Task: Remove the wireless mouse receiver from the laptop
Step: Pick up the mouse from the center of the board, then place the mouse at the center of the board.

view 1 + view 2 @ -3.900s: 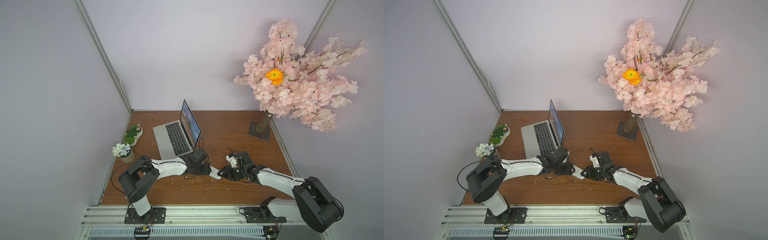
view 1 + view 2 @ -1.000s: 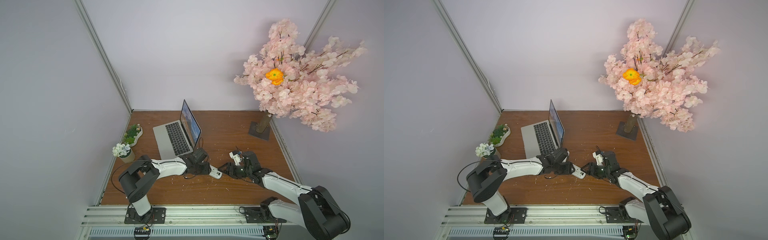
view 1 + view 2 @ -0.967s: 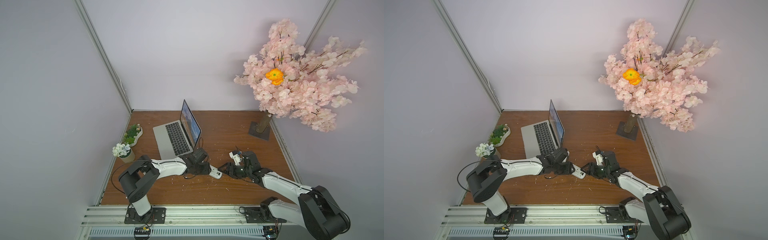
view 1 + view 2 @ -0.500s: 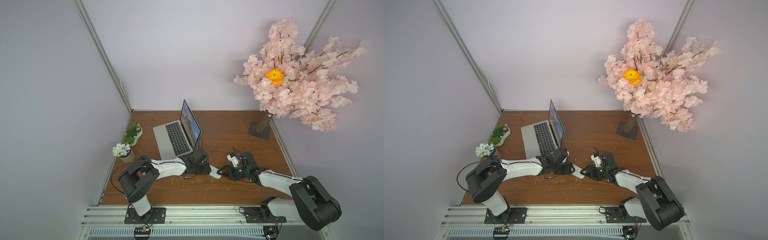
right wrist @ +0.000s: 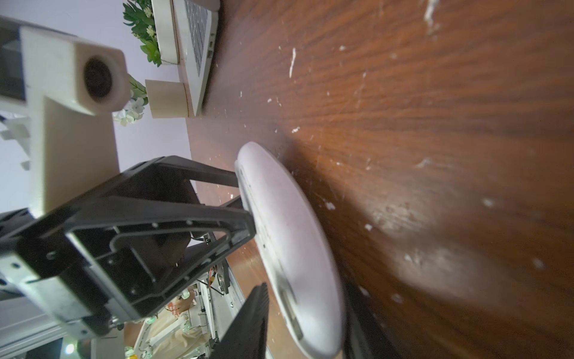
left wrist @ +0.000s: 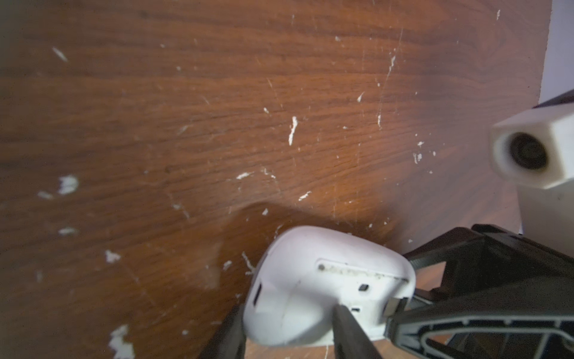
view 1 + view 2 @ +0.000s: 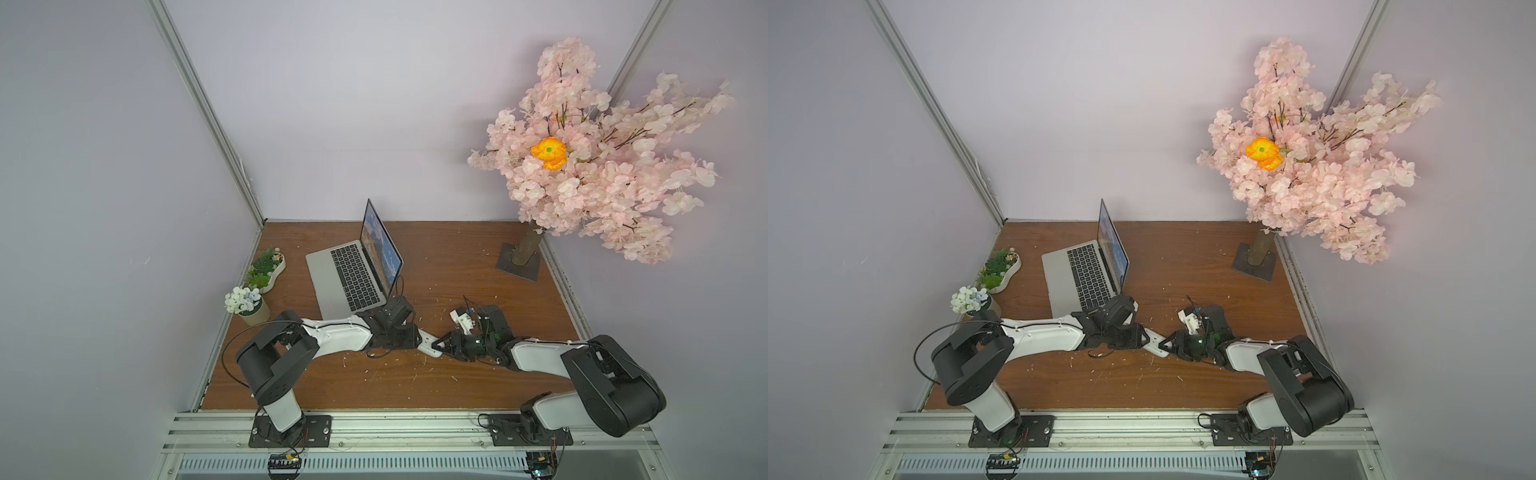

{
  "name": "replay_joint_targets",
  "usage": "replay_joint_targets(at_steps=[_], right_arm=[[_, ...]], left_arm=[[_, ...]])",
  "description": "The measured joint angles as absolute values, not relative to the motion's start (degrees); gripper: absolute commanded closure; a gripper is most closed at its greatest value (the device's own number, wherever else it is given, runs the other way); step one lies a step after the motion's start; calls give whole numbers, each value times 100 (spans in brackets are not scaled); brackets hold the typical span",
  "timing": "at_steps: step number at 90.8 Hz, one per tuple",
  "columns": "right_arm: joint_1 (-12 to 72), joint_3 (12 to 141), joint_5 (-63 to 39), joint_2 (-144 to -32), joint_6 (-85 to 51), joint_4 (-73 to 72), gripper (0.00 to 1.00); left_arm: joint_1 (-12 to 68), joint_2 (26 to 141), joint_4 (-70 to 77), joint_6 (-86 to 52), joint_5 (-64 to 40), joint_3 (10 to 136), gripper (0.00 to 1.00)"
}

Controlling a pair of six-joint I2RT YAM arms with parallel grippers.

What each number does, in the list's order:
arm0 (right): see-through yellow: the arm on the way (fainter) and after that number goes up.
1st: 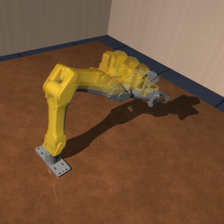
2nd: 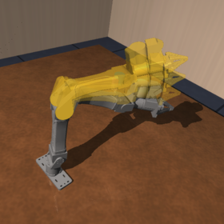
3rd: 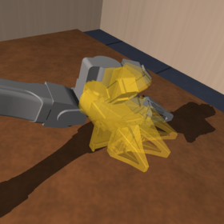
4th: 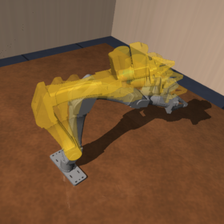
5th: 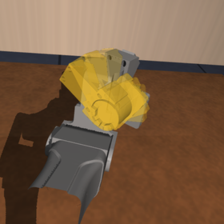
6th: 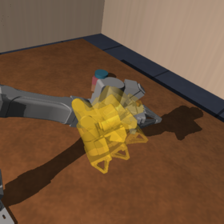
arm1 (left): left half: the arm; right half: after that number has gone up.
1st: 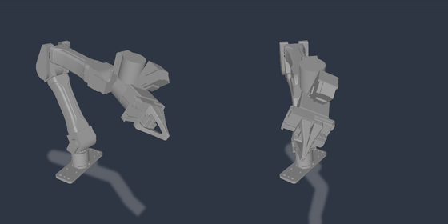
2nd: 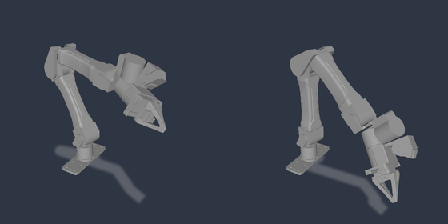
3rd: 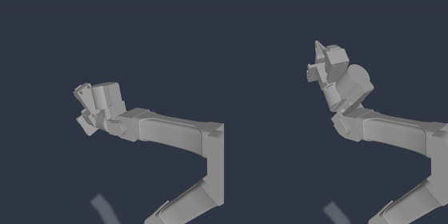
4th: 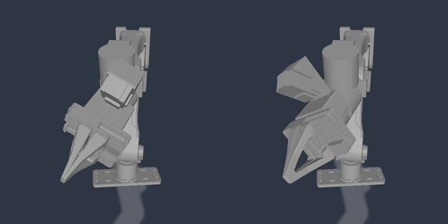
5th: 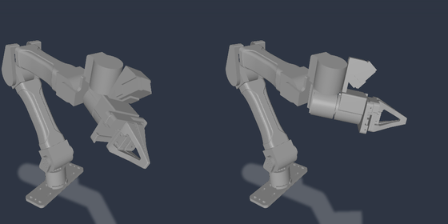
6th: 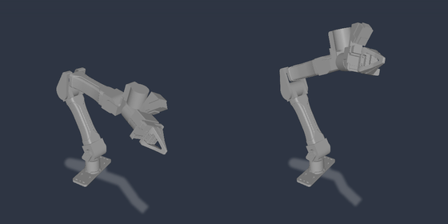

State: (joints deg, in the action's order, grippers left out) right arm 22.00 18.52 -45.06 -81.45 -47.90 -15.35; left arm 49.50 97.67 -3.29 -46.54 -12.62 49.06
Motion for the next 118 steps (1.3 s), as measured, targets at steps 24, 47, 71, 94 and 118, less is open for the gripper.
replay_joint_targets(at_steps=[24, 47, 71, 94, 118], right_arm=[[2152, 1798, -4615, -8315, -4954, -1852, 79], [2082, 1776, -4803, -8294, -5000, -2060, 100], [2143, 1894, -4578, -7975, -4737, -1586, 100], [2178, 2427, -3769, -7111, -4099, -349, 100], [2414, 3726, -1522, -6532, -2936, 1258, 100]], left_arm=[[4950, 9804, -327, -4707, -1267, 4906, 53], [4912, 9767, -357, -4742, -1194, 4906, 49], [4921, 9699, -381, -4737, -1190, 4934, 43], [4923, 9172, -1378, -4777, -956, 4875, 41], [4827, 7638, -2209, -4950, -670, 4687, 41]])
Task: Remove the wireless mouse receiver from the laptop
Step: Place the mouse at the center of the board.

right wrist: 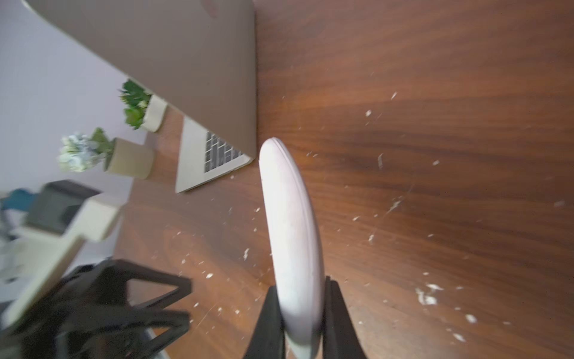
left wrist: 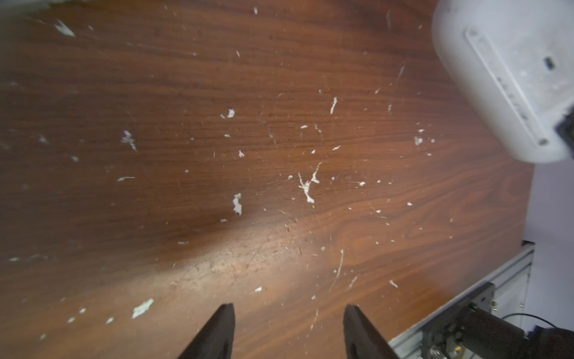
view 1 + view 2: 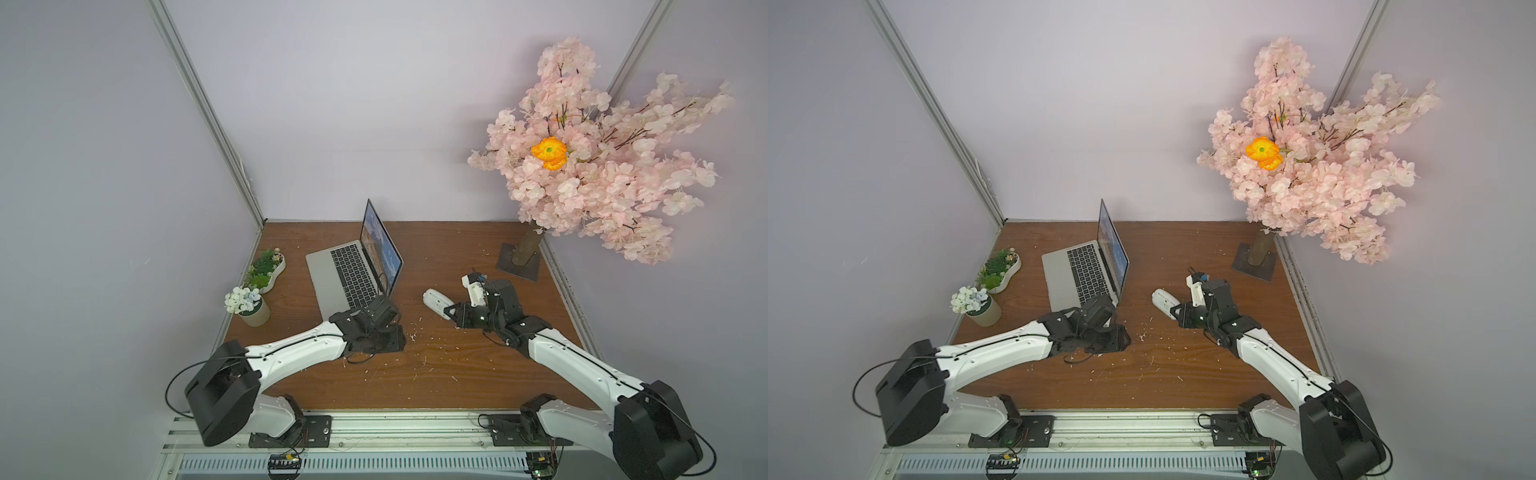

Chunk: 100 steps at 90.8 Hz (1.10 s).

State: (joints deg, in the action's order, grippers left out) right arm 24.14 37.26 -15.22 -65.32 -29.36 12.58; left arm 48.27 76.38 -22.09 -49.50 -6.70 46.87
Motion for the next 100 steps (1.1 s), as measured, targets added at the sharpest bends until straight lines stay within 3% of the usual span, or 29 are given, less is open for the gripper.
replay_joint_targets(at_steps=[30, 58, 74, 100], right_arm=[[4565, 4678, 1894, -7673, -2335, 2873, 100], [5837, 5271, 3767, -8914, -2816, 3710, 100], [6329, 5328, 4244, -9465, -3177, 3944, 81], [6932, 5601, 4215, -10250, -3520, 4202, 59]], left_arm=[[3472, 6628, -2602, -5013, -489, 3935, 42], [3004, 6554, -2661, -4781, -493, 3922, 42], [2980, 6604, -2661, -4724, -495, 3918, 42], [2947, 6606, -2681, -4641, -548, 3732, 41]])
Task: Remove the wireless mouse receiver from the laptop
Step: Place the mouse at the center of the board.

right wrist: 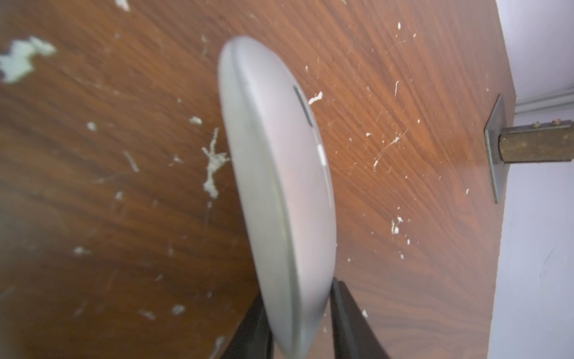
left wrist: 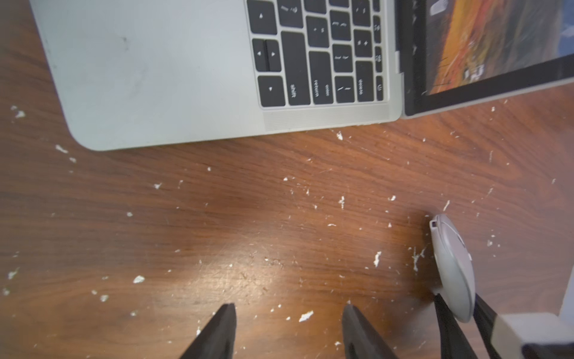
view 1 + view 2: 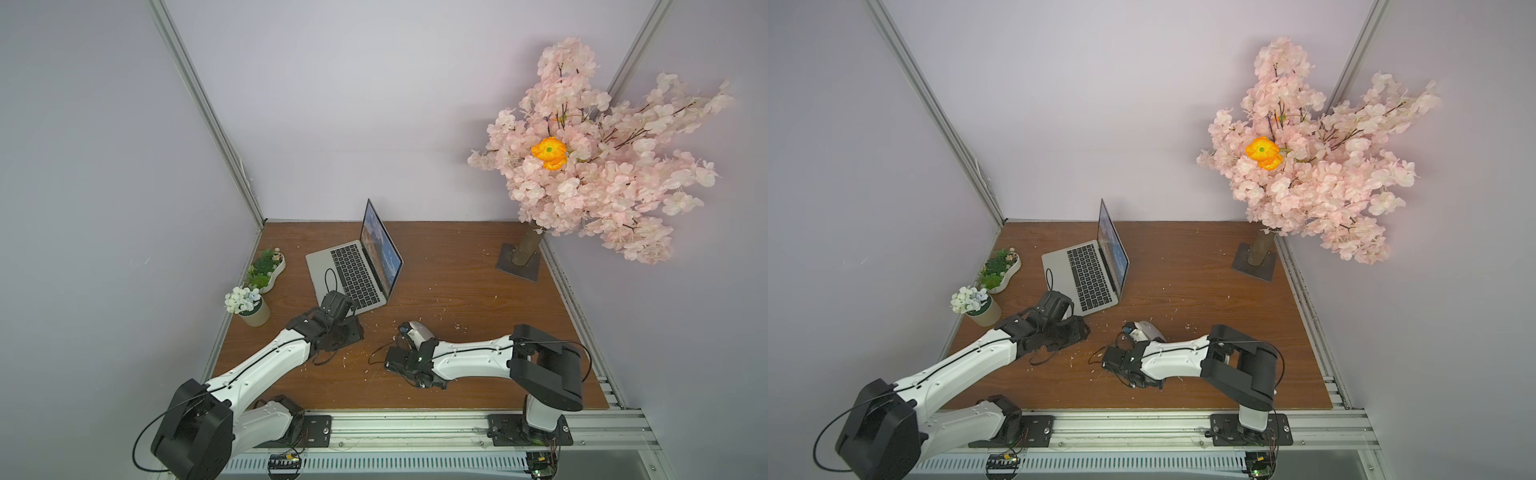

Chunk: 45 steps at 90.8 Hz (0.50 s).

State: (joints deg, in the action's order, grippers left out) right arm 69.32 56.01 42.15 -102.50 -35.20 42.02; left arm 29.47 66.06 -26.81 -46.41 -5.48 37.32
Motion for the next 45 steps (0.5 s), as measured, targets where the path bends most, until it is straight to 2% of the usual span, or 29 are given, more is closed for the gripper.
replay_joint_targets(at_steps=[8, 45], right_arm=[[6967, 5701, 4169, -10256, -3594, 4226, 51], [7017, 5933, 3391, -10068, -3555, 4049, 31]], left_arm=[[2941, 6606, -2681, -4611, -576, 3728, 41], [2934, 6635, -2681, -4569, -596, 3726, 41]])
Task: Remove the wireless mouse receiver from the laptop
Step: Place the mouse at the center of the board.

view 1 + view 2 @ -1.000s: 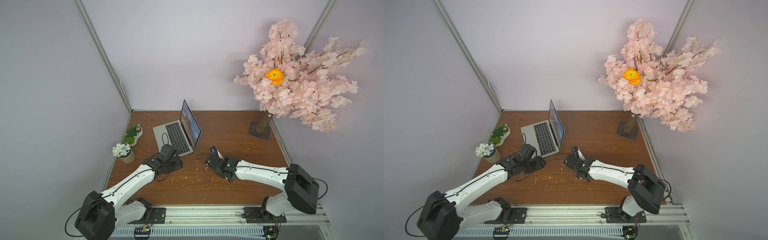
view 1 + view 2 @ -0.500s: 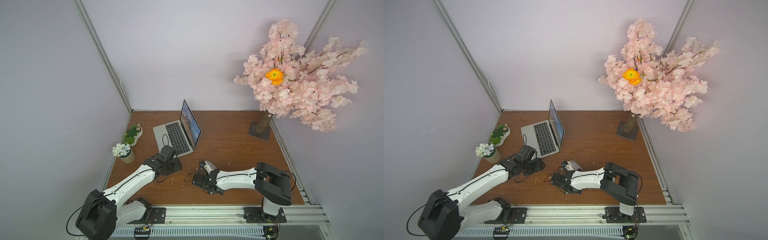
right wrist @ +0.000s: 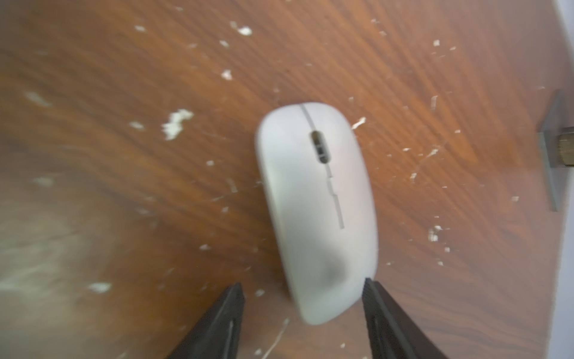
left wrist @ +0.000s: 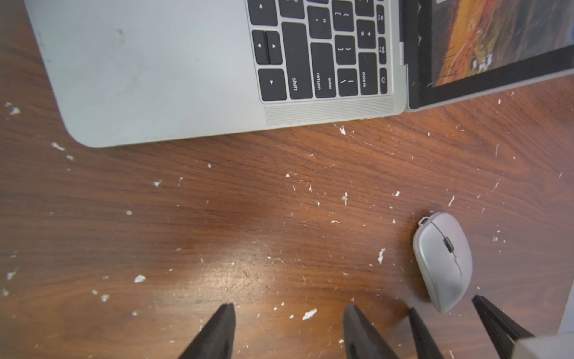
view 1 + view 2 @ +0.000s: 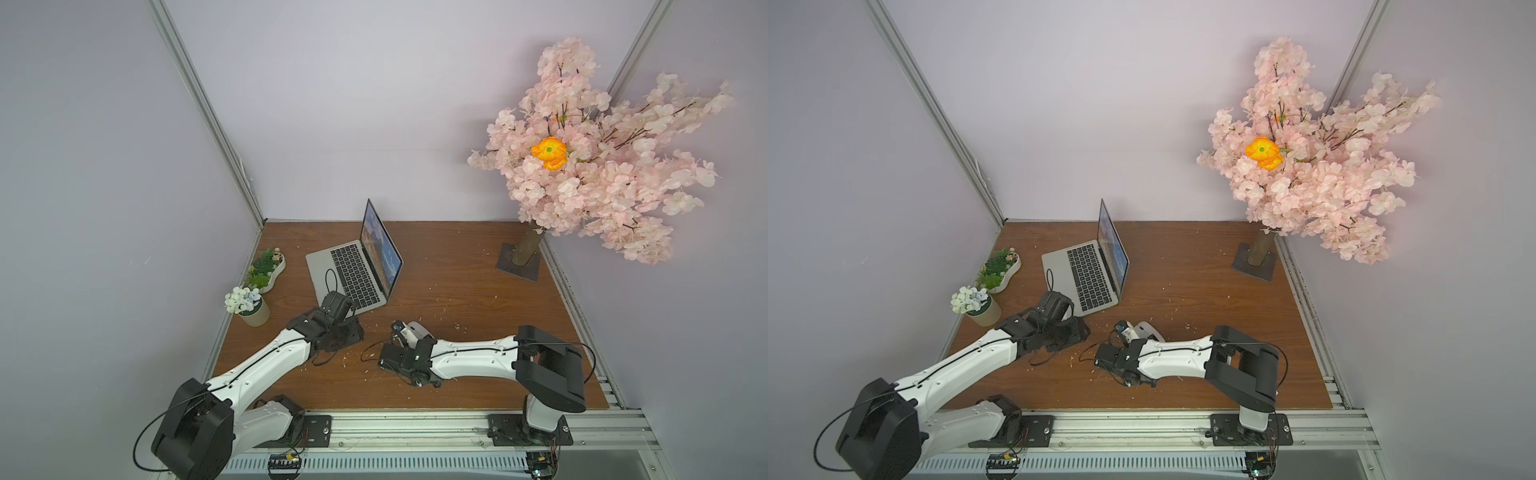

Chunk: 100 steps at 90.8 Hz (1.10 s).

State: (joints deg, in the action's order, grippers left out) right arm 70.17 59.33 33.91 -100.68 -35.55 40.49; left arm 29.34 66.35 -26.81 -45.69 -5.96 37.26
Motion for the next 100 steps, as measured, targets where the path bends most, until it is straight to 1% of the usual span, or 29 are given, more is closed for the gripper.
replay_joint_targets(at_steps=[6, 12, 22, 37, 49, 62, 69, 87, 100], right_arm=[[7017, 5909, 3148, -9929, -3470, 3907, 30], [7015, 5852, 2902, -9679, -3352, 3710, 25], [6869, 5345, 2276, -8868, -3245, 2956, 24], [5979, 3988, 1570, -7338, -3529, 1935, 23], [5216, 3273, 1129, -6724, -3706, 1503, 22], [4539, 3052, 412, -6812, -3686, 1026, 23], [4331, 3044, 43, -6982, -3632, 744, 23], [4073, 2923, -902, -7509, -3479, 69, 25], [4049, 2928, -1527, -7900, -3354, -139, 30]], left_arm=[[2934, 6643, -2681, -4554, -596, 3726, 41], [2932, 6654, -2681, -4536, -596, 3723, 41], [2930, 6659, -2683, -4501, -585, 3688, 40], [2917, 6652, -2687, -4397, -515, 3682, 40], [2888, 6646, -2687, -4342, -478, 3682, 40], [2882, 6646, -2668, -4292, -460, 3649, 40], [2882, 6646, -2657, -4163, -421, 3625, 40], [2738, 6661, -2552, -3927, -408, 3579, 40], [2733, 6676, -2499, -3861, -408, 3579, 40]])
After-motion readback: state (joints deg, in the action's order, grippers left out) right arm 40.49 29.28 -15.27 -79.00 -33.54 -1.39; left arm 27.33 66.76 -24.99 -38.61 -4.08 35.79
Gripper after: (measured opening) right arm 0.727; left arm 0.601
